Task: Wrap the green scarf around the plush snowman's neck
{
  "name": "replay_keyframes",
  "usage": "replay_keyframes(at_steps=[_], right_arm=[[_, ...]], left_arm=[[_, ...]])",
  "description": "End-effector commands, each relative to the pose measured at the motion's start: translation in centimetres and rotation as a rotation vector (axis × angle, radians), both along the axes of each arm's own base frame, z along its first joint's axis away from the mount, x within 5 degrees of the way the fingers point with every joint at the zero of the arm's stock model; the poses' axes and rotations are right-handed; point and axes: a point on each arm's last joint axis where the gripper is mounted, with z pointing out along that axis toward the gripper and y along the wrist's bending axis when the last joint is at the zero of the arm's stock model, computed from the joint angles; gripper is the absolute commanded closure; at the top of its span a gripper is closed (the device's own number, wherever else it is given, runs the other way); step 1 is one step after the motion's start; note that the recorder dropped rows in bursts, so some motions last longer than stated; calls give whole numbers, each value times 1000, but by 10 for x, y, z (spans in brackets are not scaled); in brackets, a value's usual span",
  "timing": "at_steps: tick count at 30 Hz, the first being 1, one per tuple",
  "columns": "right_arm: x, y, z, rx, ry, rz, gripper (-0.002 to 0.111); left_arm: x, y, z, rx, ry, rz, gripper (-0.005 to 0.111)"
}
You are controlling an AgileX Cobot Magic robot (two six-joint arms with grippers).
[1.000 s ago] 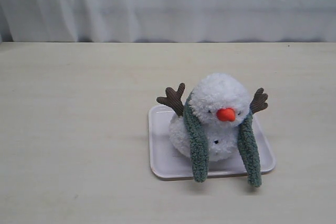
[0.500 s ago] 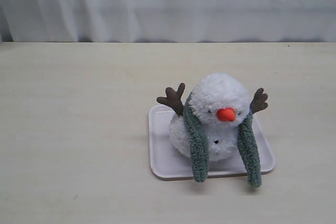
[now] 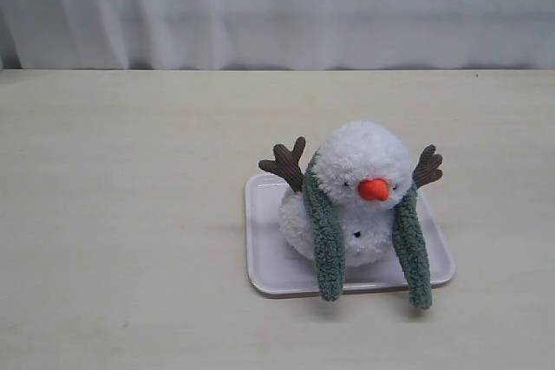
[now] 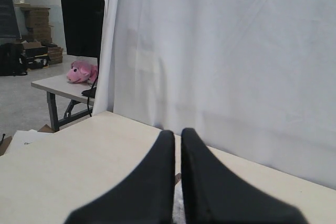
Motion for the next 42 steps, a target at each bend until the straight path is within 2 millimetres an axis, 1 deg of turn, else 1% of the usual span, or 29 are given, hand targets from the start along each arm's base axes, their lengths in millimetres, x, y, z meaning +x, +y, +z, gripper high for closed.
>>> replay_keyframes(at_steps=[1,10,17,21,25,31,42], right_arm=[[0,0,0,10,-2,-2,104],[0,0,0,10,-4,-3,104],[0,0,0,10,-4,-3,104],[0,0,0,10,-4,-3,104],[0,0,0,10,-4,-3,104],[0,0,0,10,-4,-3,104],[0,0,0,10,-4,-3,104]], left_arm=[[0,0,0,2,-13,0,107],[0,0,-2,-13,9,1,107],[0,1,-14,-15,143,8,107],[0,1,-16,-4,168,10,107],[-1,2,-22,80,233,20,107],[-2,2,-29,72,316,23,107],[-2,2,-30,70,317,24,107]])
